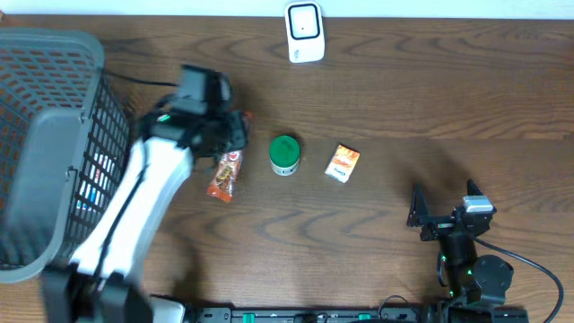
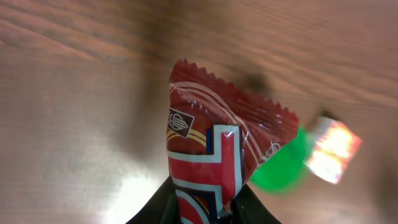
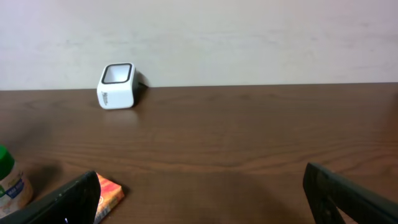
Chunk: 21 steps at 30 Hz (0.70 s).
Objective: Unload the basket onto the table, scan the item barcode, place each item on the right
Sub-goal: 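Lay the chocolate bar on the table left of the bottle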
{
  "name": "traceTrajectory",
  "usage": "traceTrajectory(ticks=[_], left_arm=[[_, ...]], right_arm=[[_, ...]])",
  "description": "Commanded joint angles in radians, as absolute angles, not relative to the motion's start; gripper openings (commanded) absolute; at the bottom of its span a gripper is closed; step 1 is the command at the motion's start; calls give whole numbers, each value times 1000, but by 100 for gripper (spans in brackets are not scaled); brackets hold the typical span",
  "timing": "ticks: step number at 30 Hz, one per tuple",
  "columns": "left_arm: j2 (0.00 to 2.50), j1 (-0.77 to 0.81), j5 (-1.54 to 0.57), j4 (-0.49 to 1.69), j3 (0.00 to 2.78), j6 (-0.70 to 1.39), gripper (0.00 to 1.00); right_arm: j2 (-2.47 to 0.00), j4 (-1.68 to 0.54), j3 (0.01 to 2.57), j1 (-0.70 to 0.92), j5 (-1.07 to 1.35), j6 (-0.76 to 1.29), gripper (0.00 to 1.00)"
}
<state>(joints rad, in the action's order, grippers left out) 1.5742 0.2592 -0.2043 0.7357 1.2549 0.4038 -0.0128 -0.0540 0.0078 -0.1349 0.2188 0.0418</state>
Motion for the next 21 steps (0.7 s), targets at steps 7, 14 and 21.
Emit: traceTrajectory(ticks=[7, 14, 21], left_arm=[[1950, 294, -93, 669, 1254, 504, 11], [1964, 305, -93, 689, 1269, 464, 46], [1640, 226, -10, 852, 1510, 357, 87]], right_arm=[[-9, -56, 5, -123, 214, 51, 99], [-9, -56, 5, -123, 214, 51, 99], [-9, -56, 5, -123, 214, 51, 99]])
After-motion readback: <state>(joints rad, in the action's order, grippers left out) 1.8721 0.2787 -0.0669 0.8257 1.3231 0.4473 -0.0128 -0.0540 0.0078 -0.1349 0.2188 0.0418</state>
